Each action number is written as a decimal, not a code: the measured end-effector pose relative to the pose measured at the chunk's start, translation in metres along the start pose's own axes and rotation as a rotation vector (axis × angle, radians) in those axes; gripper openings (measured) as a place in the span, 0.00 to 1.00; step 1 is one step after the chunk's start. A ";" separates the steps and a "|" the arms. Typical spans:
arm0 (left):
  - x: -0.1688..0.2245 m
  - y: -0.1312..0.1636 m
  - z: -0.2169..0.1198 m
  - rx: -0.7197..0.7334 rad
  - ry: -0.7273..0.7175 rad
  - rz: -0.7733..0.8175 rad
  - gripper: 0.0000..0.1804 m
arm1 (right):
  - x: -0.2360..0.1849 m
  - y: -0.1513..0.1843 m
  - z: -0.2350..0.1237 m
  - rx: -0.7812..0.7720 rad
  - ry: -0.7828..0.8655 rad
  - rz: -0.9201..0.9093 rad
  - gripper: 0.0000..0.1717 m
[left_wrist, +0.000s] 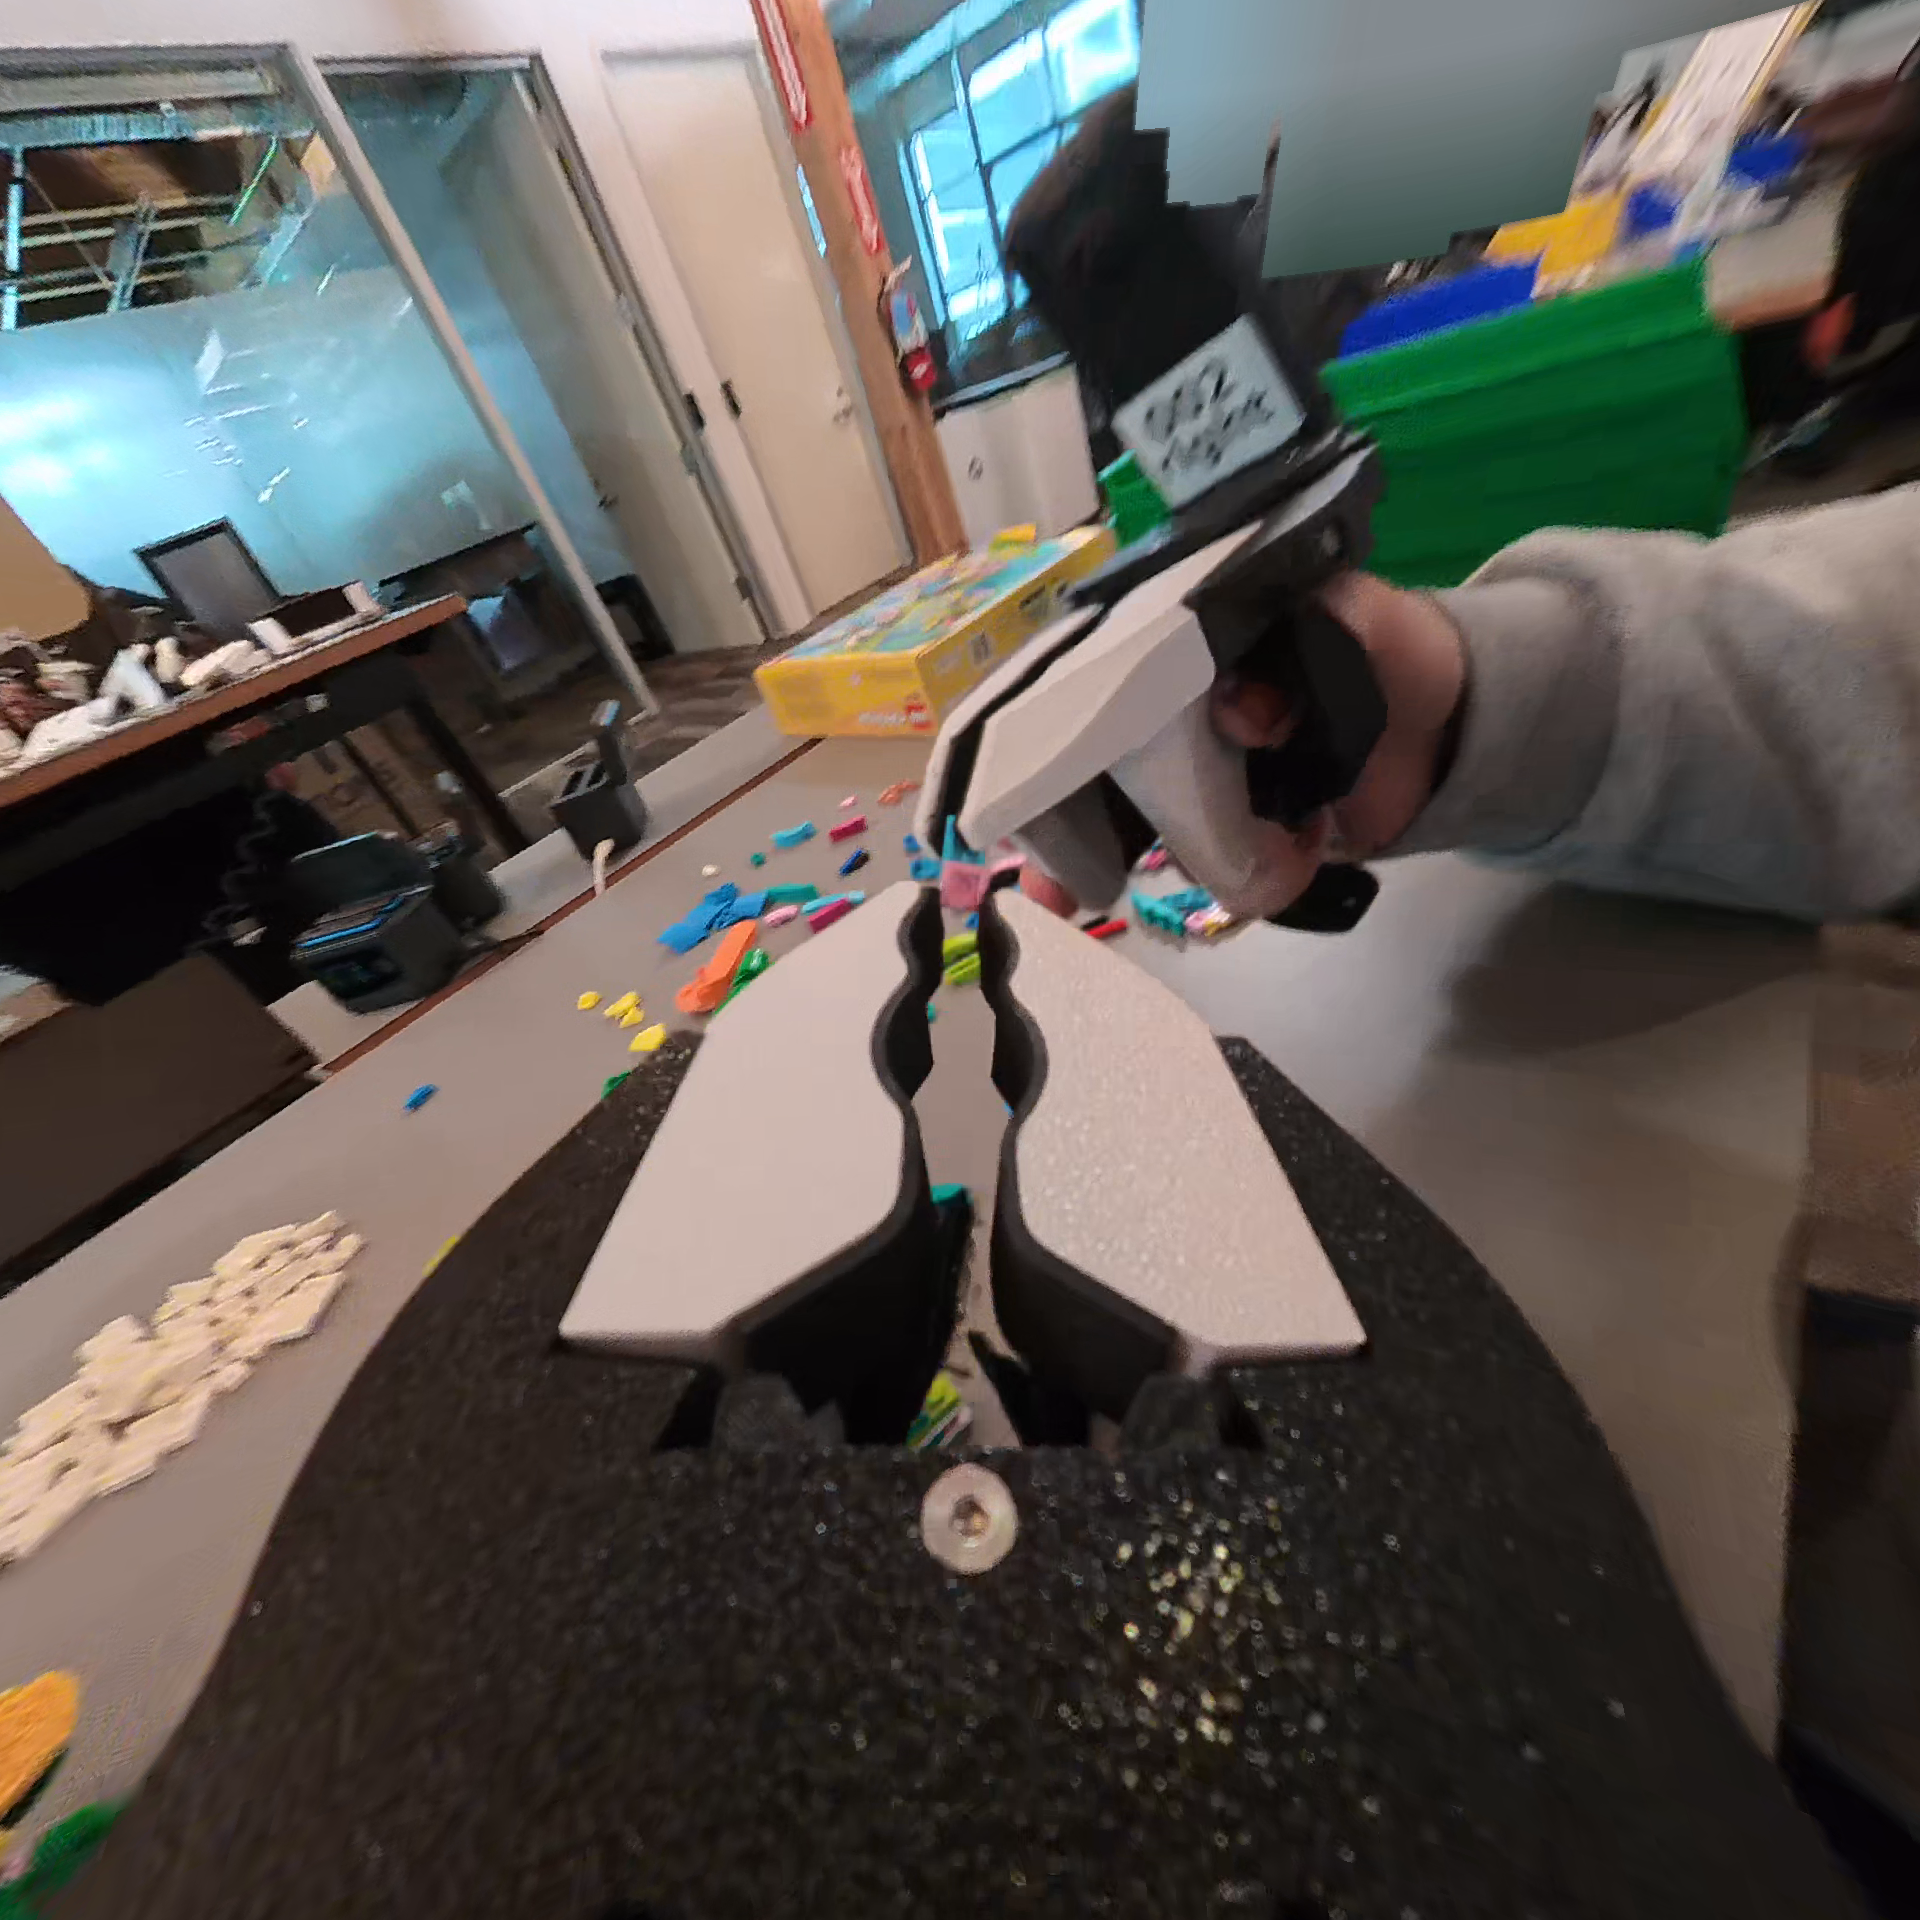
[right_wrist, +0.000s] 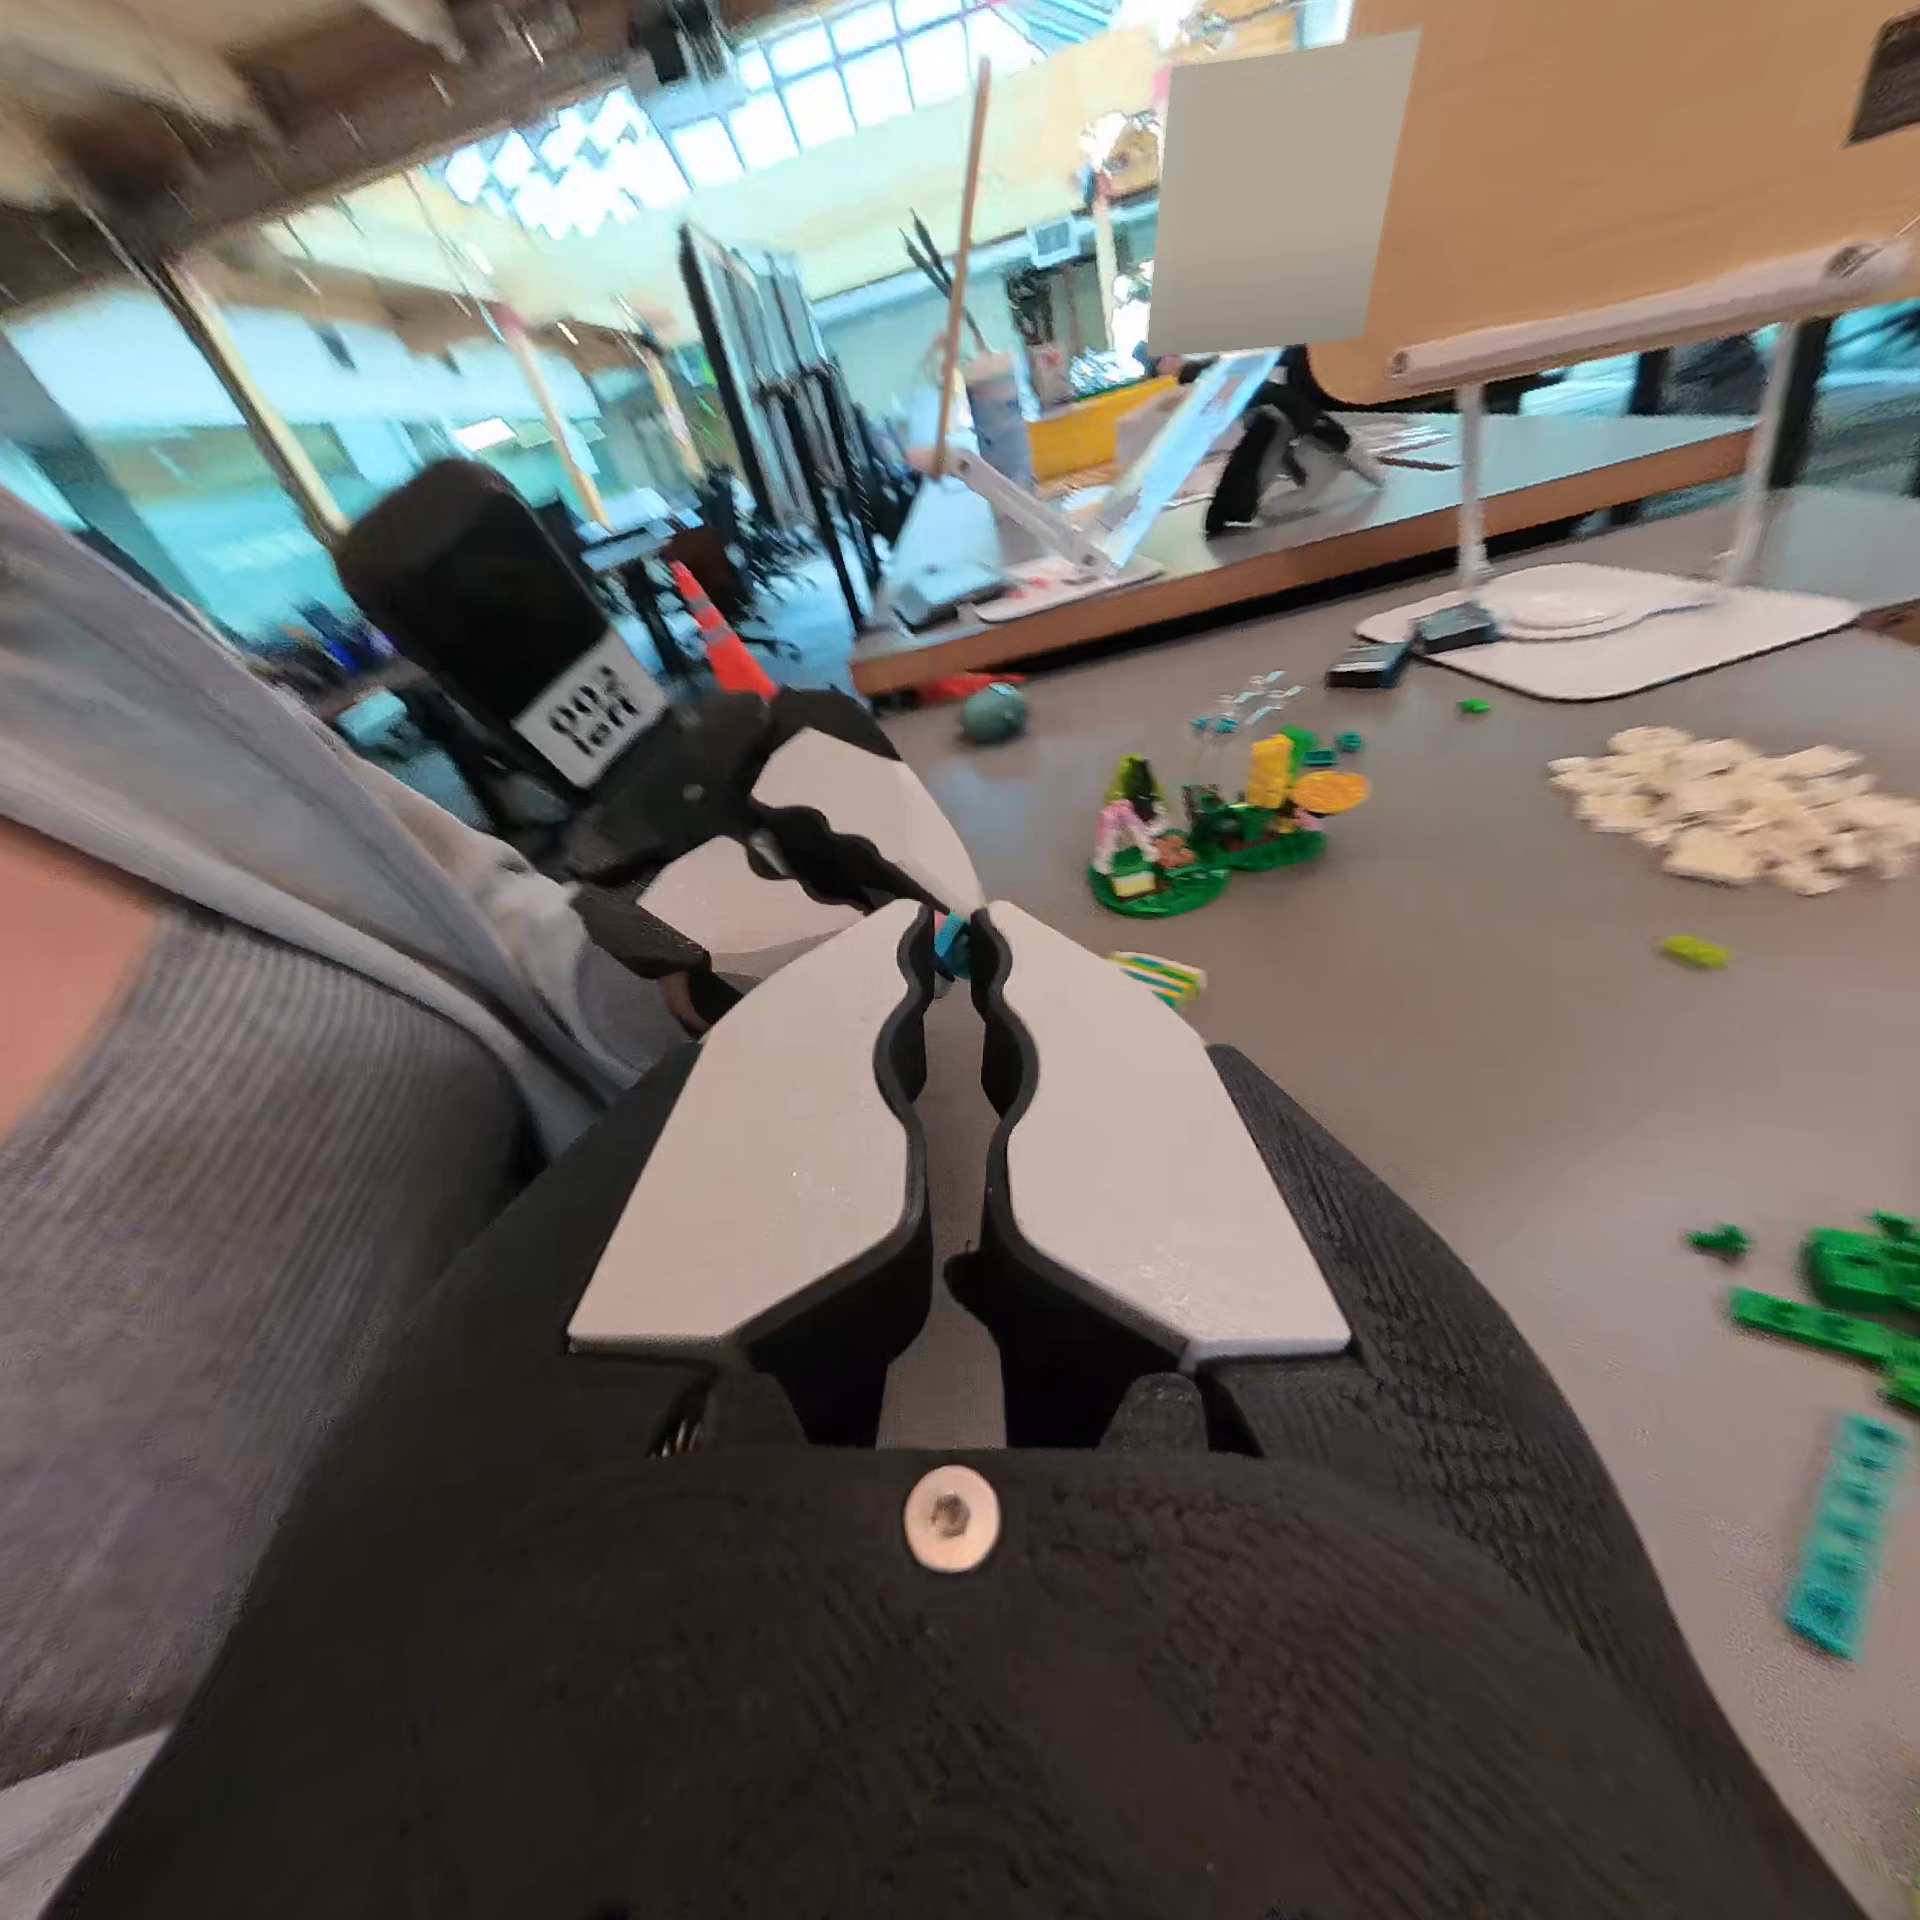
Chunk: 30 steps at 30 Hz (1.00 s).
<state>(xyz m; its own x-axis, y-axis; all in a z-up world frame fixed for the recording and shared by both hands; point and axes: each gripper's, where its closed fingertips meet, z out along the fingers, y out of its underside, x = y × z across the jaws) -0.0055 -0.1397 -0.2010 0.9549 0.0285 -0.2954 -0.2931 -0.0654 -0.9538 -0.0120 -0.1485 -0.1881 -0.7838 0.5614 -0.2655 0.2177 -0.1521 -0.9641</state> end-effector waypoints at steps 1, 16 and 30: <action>0.000 -0.004 -0.001 0.035 0.023 -0.042 0.04 | -0.002 -0.002 0.000 0.023 -0.036 0.054 0.03; -0.001 0.007 0.004 -0.077 -0.106 0.271 0.04 | -0.001 0.008 0.005 -0.044 0.084 -0.214 0.02; 0.029 -0.010 -0.020 0.157 0.476 -0.350 0.05 | -0.035 0.012 0.006 -0.057 -0.030 -0.525 0.02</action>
<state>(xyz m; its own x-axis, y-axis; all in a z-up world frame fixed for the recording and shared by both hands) 0.0263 -0.1581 -0.1988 0.9013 -0.4292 0.0590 0.0730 0.0163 -0.9972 0.0147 -0.1747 -0.1902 -0.8116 0.5268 0.2526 -0.1783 0.1883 -0.9658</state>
